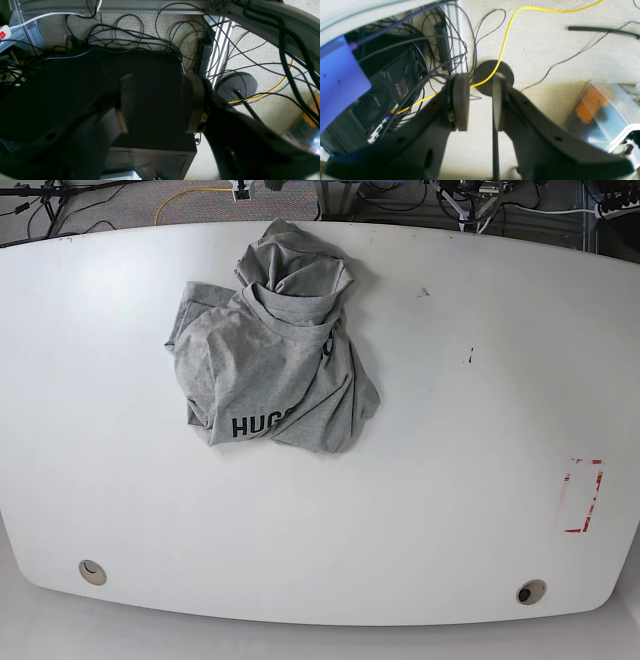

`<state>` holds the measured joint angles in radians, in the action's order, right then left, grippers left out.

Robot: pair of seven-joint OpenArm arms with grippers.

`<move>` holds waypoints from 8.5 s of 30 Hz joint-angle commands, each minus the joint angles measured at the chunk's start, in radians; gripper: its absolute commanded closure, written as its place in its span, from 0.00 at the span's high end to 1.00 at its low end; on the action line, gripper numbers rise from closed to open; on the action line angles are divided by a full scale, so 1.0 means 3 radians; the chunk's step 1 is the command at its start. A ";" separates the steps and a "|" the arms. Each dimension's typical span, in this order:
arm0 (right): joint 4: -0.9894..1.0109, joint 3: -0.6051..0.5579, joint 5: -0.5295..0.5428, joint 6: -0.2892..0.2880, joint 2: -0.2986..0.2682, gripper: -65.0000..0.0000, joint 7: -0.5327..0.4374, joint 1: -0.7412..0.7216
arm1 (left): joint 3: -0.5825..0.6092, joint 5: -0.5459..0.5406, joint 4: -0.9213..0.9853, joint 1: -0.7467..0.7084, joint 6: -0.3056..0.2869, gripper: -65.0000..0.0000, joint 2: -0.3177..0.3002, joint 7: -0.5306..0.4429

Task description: Fold the T-shirt properly

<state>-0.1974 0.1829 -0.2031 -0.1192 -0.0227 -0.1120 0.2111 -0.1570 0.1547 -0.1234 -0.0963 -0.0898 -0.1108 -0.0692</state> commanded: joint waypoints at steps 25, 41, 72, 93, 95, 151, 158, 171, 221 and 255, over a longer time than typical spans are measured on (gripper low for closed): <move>-0.0191 -0.0011 0.0028 0.0001 0.0001 0.23 0.0037 0.0156 | -0.0001 0.0031 -0.0103 -0.0047 0.0015 0.42 -0.0043 -0.0024; -0.0189 -0.0020 0.0015 0.0007 -0.0004 0.23 0.0044 0.0161 | -0.0014 0.0040 -0.0076 -0.0038 0.0015 0.42 -0.0062 -0.0021; -0.0248 -0.0034 0.0017 0.0018 -0.0010 0.23 0.0041 0.0209 | -0.0021 0.0050 -0.0237 -0.0133 0.0015 0.41 -0.0055 -0.0049; -0.0253 -0.0041 0.0015 0.0020 -0.0015 0.23 0.0077 0.0254 | -0.0018 0.0068 -0.0165 -0.0074 0.0013 0.42 -0.0063 -0.0029; -0.0254 -0.0042 0.0013 0.0029 -0.0013 0.23 0.0089 0.0248 | -0.0011 0.0051 -0.0161 -0.0075 0.0010 0.42 -0.0055 -0.0018; -0.0293 -0.0073 0.0029 0.0057 -0.0016 0.23 0.0126 0.0293 | 0.0056 0.0041 -0.0192 -0.0075 0.0007 0.42 -0.0041 -0.0013; -0.0316 -0.0074 0.0042 0.0055 -0.0004 0.23 0.0138 0.0323 | 0.0065 0.0046 -0.0228 -0.0090 0.0007 0.42 -0.0040 -0.0005; -0.0318 -0.0077 0.0031 0.0049 -0.0003 0.23 0.0137 0.0318 | 0.0054 0.0043 -0.0229 -0.0108 0.0007 0.42 -0.0036 0.0017; -0.0412 -0.0110 0.0064 0.0056 0.0009 0.23 0.0146 0.0354 | 0.0039 0.0048 -0.0246 -0.0096 -0.0001 0.42 -0.0046 -0.0008; -0.0415 -0.0121 0.0087 0.0036 0.0000 0.21 0.0122 0.0381 | 0.0047 0.0043 -0.0277 -0.0086 0.0003 0.41 -0.0026 -0.0035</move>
<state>-0.3199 0.1486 -0.1799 -0.1047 -0.0200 -0.0704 0.3141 -0.1432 0.1646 -0.2020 -0.1192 -0.0898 -0.1165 -0.0734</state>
